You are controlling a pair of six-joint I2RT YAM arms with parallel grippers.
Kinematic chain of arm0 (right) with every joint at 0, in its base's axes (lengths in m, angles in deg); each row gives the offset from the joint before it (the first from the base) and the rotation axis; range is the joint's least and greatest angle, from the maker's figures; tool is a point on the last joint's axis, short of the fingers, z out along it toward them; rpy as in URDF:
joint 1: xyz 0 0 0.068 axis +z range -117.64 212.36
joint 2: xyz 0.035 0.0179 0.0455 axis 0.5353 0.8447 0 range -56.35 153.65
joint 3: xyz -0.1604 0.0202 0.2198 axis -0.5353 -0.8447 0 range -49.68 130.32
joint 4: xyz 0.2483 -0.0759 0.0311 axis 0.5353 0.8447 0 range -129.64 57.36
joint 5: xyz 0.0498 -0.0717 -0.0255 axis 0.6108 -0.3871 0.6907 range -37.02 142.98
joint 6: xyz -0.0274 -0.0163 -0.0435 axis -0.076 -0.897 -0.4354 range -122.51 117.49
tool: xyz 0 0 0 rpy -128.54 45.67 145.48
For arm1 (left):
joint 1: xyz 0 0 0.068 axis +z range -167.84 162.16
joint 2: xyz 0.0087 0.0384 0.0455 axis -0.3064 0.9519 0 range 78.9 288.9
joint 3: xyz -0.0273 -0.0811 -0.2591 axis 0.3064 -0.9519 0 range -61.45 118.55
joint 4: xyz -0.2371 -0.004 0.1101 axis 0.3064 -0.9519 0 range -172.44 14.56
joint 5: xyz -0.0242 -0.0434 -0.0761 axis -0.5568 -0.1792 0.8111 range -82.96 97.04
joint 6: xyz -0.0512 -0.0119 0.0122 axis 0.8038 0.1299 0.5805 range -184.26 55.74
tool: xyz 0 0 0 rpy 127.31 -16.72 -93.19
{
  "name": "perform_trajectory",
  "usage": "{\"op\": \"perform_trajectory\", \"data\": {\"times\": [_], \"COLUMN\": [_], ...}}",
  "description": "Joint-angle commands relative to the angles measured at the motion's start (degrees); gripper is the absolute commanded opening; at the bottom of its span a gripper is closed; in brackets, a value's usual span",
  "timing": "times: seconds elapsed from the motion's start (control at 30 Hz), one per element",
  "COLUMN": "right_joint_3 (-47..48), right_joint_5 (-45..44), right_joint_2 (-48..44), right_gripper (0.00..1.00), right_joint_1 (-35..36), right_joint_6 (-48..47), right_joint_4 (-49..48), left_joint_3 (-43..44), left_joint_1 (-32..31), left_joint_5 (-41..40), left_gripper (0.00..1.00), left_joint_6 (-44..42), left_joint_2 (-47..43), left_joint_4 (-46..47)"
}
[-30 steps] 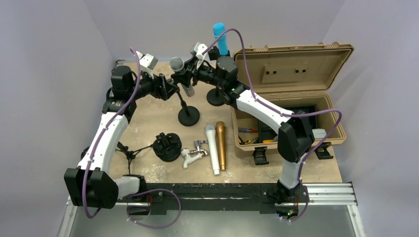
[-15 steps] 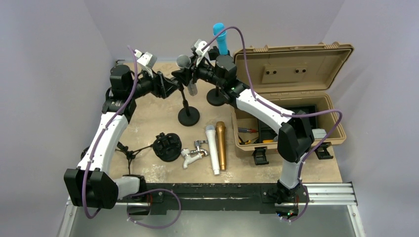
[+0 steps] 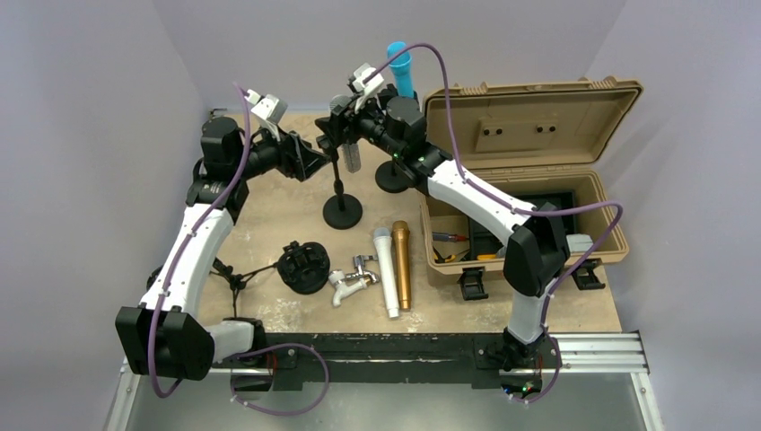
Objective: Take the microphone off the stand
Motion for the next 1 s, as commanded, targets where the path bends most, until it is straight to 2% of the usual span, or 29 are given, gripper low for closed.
{"op": "perform_trajectory", "data": {"times": [0.0, 0.2, 0.3, 0.5, 0.6, 0.67, 0.73, 0.87, 0.97], "right_joint_3": [2.0, 1.38, 0.69, 1.32, 1.48, 1.77, 2.08, 2.22, 2.43], "right_joint_5": [-6.91, -11.56, -12.13, -11.53, -11.05, -11.07, -11.05, -9.75, -9.58], "right_joint_2": [-3.44, -4.96, -5.78, -5.91, -5.36, -4.93, -4.54, -4.41, -4.37], "right_gripper": [0.66, 0.64, 0.57, 0.4, 0.44, 0.47, 0.47, 0.33, 0.22], "right_joint_1": [1.5, 1.73, 1.72, 1.68, 1.72, 1.72, 1.73, 1.81, 1.81], "right_joint_6": [-1.53, -1.44, -2.31, -3.4, -3.53, -3.56, -3.55, -3.57, -5.53], "right_joint_4": [0.74, 1.44, 1.09, 1.65, 1.82, 1.95, 2.24, 2.42, 2.87], "left_joint_3": [2.59, 3.24, 4.71, 7.39, 10.44, 11.14, 12.68, 14.64, 12.27], "left_joint_1": [-1.05, -2.16, -2.48, -3.88, -5.4, -6.25, -7.82, -8.72, -8.77], "left_joint_5": [1.99, -0.19, -1.76, -3.66, -4.2, -5.38, -6.7, -7.6, -8.3], "left_gripper": [0.71, 0.73, 0.71, 0.73, 0.74, 0.75, 0.76, 0.73, 0.67], "left_joint_6": [-0.3, -0.34, 0.03, -2.24, -5.51, -5.3, -7.08, -9.02, -9.28], "left_joint_2": [-0.22, 0.2, 0.89, 2.91, 4.6, 4.68, 5.3, 7.9, 7.95], "left_joint_4": [1.86, 1.18, 0.04, -4.15, -9.89, -9.88, -11.02, -12.92, -11.28]}}
